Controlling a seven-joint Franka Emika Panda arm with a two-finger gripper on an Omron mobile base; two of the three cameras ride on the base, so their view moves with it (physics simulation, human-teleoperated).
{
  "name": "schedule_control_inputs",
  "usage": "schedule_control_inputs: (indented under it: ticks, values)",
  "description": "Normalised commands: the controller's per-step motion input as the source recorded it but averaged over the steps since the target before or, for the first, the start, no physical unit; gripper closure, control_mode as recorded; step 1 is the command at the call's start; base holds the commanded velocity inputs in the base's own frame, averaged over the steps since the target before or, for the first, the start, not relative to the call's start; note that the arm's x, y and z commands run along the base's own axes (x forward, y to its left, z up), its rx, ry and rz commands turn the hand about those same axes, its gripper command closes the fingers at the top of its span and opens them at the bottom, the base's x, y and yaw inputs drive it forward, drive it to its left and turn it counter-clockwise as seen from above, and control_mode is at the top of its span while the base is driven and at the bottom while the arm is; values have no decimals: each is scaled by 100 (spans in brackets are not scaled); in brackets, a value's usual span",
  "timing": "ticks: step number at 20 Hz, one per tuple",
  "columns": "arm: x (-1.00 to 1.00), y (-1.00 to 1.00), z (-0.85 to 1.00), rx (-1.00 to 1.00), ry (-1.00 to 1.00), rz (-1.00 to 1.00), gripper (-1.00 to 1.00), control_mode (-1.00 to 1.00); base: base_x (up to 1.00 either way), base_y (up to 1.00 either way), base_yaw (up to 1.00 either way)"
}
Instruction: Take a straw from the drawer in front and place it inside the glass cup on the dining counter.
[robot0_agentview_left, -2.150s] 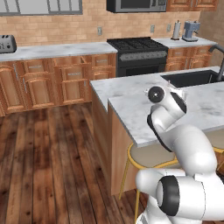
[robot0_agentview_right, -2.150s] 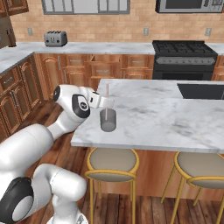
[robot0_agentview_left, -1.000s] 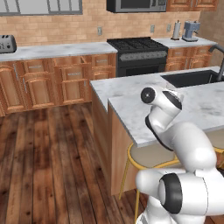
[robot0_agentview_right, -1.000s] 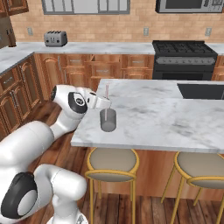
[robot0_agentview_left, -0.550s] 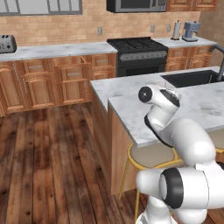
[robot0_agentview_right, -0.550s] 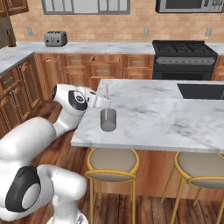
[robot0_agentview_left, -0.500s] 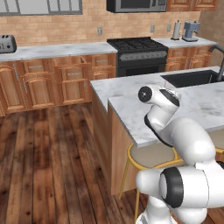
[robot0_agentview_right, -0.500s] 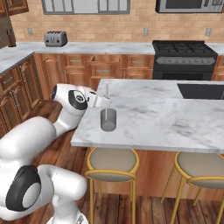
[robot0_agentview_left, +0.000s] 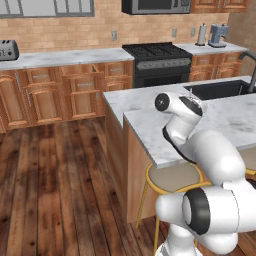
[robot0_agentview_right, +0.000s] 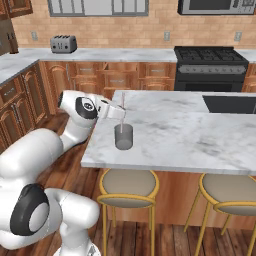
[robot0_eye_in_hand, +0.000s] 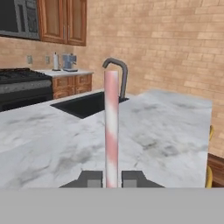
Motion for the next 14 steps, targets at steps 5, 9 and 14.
schedule_control_inputs:
  ticks: [5,9,14]
  values:
    - [-1,0,23,0,0,-7,100,-100,0,0,0]
    - [0,0,3,0,0,-6,100,-100,0,0,0]
    - [2,0,-4,0,0,-4,100,-100,0,0,0]
